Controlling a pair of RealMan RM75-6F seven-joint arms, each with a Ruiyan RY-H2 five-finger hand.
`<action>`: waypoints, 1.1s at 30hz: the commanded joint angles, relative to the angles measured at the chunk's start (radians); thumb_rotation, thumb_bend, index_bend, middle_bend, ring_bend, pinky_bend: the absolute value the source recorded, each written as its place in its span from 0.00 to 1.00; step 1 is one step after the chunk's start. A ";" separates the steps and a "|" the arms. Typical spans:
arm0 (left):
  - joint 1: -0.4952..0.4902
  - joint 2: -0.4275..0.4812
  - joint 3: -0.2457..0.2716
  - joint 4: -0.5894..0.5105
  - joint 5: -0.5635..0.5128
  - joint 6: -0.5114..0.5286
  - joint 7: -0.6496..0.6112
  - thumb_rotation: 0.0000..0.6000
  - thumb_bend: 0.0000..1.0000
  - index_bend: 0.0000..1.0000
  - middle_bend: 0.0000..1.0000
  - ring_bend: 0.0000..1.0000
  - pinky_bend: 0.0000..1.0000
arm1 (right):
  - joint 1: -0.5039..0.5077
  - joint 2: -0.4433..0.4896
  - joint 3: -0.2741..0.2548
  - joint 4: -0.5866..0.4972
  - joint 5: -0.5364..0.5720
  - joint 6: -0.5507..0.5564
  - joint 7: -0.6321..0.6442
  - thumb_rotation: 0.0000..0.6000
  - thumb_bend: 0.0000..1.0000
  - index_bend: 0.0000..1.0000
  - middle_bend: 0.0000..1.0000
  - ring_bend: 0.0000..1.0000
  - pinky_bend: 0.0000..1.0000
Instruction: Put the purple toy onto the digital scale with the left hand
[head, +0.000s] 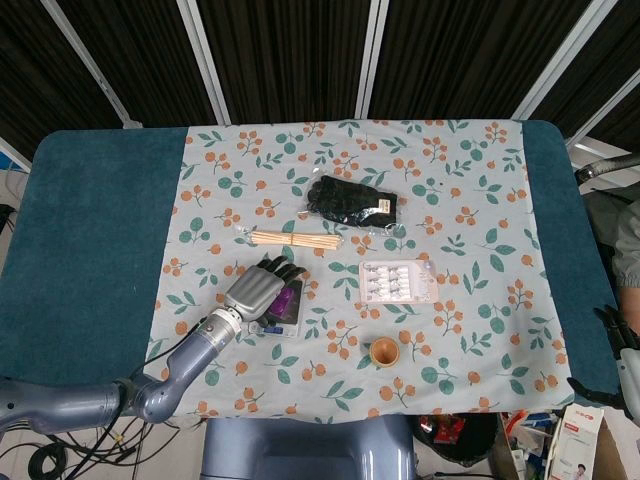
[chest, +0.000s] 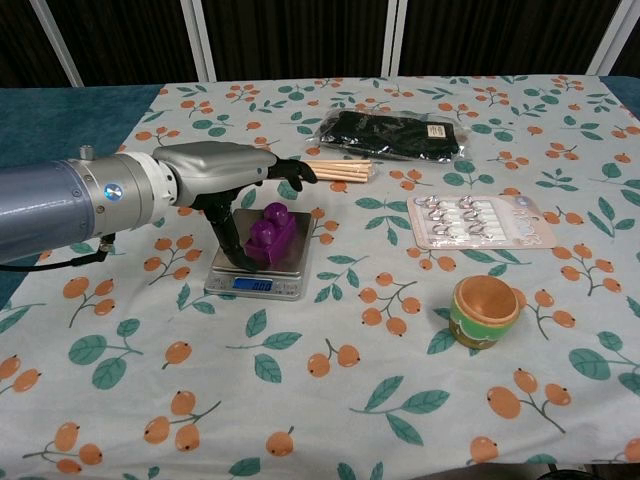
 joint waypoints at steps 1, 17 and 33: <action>0.007 0.024 -0.018 -0.047 0.009 0.025 -0.025 1.00 0.00 0.10 0.09 0.00 0.16 | 0.000 0.000 0.000 0.002 -0.001 0.000 0.000 1.00 0.08 0.00 0.00 0.13 0.18; 0.287 0.406 0.132 -0.453 0.289 0.444 0.003 1.00 0.00 0.12 0.10 0.00 0.03 | -0.004 -0.007 0.006 0.003 -0.005 0.021 -0.012 1.00 0.08 0.00 0.00 0.13 0.18; 0.682 0.491 0.340 -0.131 0.583 0.859 -0.453 1.00 0.00 0.12 0.10 0.00 0.00 | -0.016 -0.060 0.019 0.069 -0.102 0.140 -0.007 1.00 0.07 0.00 0.00 0.13 0.18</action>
